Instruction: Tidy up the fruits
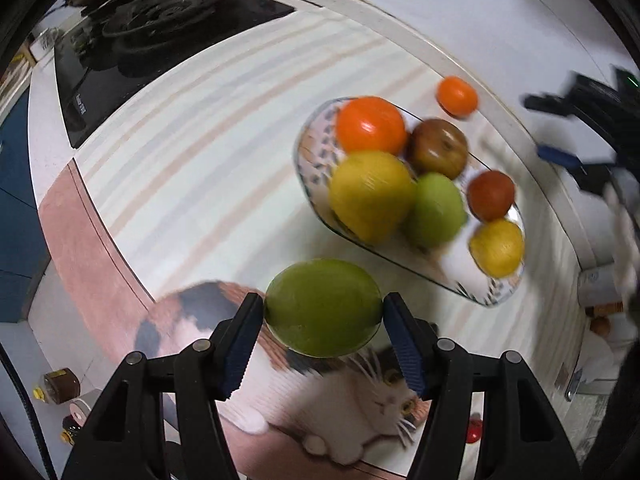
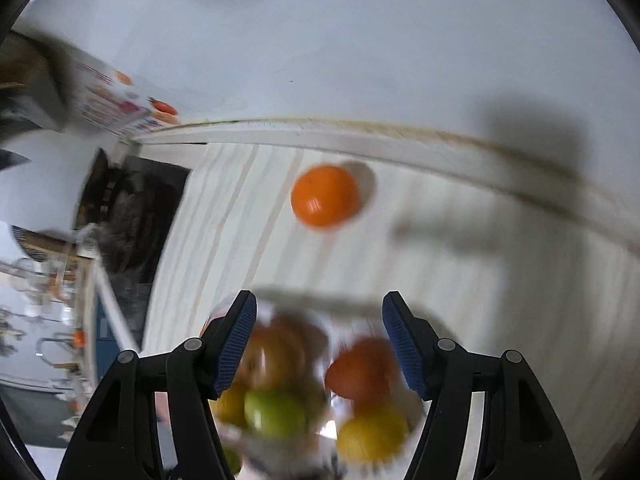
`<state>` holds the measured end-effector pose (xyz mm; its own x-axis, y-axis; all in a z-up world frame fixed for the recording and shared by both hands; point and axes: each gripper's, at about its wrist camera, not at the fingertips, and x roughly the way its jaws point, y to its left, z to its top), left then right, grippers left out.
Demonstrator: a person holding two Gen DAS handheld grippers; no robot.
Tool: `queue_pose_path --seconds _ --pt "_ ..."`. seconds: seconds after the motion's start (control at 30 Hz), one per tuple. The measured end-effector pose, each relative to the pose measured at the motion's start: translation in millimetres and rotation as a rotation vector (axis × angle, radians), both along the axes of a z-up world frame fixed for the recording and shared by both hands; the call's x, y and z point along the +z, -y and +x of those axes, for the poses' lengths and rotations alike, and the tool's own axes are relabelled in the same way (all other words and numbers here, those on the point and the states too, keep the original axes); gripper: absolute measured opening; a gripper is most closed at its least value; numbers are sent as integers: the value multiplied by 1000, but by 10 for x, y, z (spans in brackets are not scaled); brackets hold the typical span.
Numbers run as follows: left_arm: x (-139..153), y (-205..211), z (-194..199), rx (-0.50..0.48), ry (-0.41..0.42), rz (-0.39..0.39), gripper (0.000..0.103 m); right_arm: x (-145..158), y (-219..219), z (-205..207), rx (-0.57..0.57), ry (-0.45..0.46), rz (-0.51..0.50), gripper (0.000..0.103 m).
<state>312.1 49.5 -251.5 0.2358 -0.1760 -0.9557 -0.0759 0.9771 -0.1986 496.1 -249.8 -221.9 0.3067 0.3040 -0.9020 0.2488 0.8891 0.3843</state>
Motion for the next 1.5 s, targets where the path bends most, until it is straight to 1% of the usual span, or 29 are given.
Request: queue_pose_path --seconds 0.1,0.2,0.23,0.27,0.3,0.33,0.4,0.53,0.63,0.77,0.83,0.97,1.07,1.13,1.23,1.37,1.43,1.5 --pt "-85 -204 123 6 -18 -25 60 -196 -214 459 24 -40 -75 68" --pt "-159 -307 193 16 -34 -40 60 -385 -347 776 41 -89 -161 68" --pt "-184 -326 219 17 -38 -40 60 -436 -373 832 41 -101 -179 71" --pt "-206 -337 242 17 -42 -41 60 -497 -394 911 40 -118 -204 71" --pt "-225 -370 267 20 -48 -47 60 -538 -417 983 36 -127 -264 71" --pt "-237 -395 282 24 -50 -52 60 -570 -418 998 41 -127 -285 71" --pt "-256 -413 320 25 -53 -52 60 -623 -437 1055 68 -130 -327 67" --pt "-248 -428 405 17 -51 -54 60 -632 -477 1068 103 -123 -347 65" --pt "-168 -432 481 14 -40 -65 60 -545 -475 1003 108 -92 -315 65" --pt "32 -412 614 -5 -10 -93 60 -245 -467 683 132 -19 -222 65" --pt "165 -365 726 -26 16 -102 60 -41 -456 425 159 18 -188 65" --pt "305 -272 952 -58 43 -119 60 168 -462 24 195 36 -145 65" --pt "313 -204 1124 -78 46 -128 60 260 -457 -235 209 42 -124 65" --pt "264 -186 1169 -84 35 -133 60 282 -416 -337 209 45 -125 65" --pt "135 -163 1270 -95 -6 -145 60 279 -378 -482 203 30 -101 65" --pt "-64 -167 1350 -88 -65 -172 60 145 -463 -569 232 -8 -73 65" --pt "-47 -183 1354 -85 -58 -182 60 58 -521 -603 249 -31 -74 65" --pt "-51 -205 1363 -78 -68 -198 60 -26 -541 -620 254 -51 -56 65"
